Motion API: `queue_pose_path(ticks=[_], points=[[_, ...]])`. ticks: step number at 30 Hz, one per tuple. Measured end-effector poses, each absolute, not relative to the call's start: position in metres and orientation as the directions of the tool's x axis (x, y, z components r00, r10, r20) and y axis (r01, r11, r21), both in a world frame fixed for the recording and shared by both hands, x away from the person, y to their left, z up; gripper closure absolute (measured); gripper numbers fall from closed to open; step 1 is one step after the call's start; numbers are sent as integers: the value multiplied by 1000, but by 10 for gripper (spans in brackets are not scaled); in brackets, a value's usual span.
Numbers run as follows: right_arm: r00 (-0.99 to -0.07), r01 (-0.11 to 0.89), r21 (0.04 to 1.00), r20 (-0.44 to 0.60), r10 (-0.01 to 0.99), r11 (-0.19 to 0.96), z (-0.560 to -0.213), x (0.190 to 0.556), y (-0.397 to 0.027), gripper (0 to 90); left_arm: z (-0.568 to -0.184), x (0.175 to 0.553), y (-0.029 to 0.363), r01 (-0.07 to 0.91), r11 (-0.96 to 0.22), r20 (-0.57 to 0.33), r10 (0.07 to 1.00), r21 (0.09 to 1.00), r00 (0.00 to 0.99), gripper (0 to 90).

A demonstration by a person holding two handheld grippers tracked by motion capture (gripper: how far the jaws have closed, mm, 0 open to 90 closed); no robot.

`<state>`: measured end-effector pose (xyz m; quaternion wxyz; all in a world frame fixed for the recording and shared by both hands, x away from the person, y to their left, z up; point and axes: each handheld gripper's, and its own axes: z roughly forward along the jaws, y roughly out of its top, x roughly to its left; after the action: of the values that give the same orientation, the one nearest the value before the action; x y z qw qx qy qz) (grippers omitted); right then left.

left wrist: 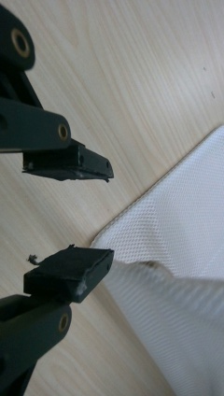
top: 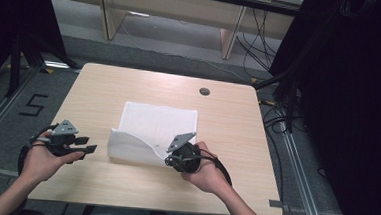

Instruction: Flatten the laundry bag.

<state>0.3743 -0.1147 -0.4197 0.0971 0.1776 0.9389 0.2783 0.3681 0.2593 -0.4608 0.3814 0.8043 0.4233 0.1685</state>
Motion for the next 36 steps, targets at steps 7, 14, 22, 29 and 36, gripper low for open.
queue_pose_path(ticks=[7,14,22,29,36], points=[[-936,283,510,-39,350,813,-434,360,-114,881,-459,369,260,564,-307,-78,827,767,557,507],[-943,284,476,-16,331,832,-451,354,-117,878,-458,370,253,566,-269,-112,829,779,548,470],[-943,299,455,9,331,839,-467,347,-120,875,-452,370,237,535,-302,-109,789,789,605,512],[-943,309,440,26,332,843,-473,345,-120,873,-455,370,218,515,-347,-90,757,784,647,522],[-941,316,433,32,336,844,-476,343,-120,848,-461,368,203,520,-388,-88,732,761,675,546]])
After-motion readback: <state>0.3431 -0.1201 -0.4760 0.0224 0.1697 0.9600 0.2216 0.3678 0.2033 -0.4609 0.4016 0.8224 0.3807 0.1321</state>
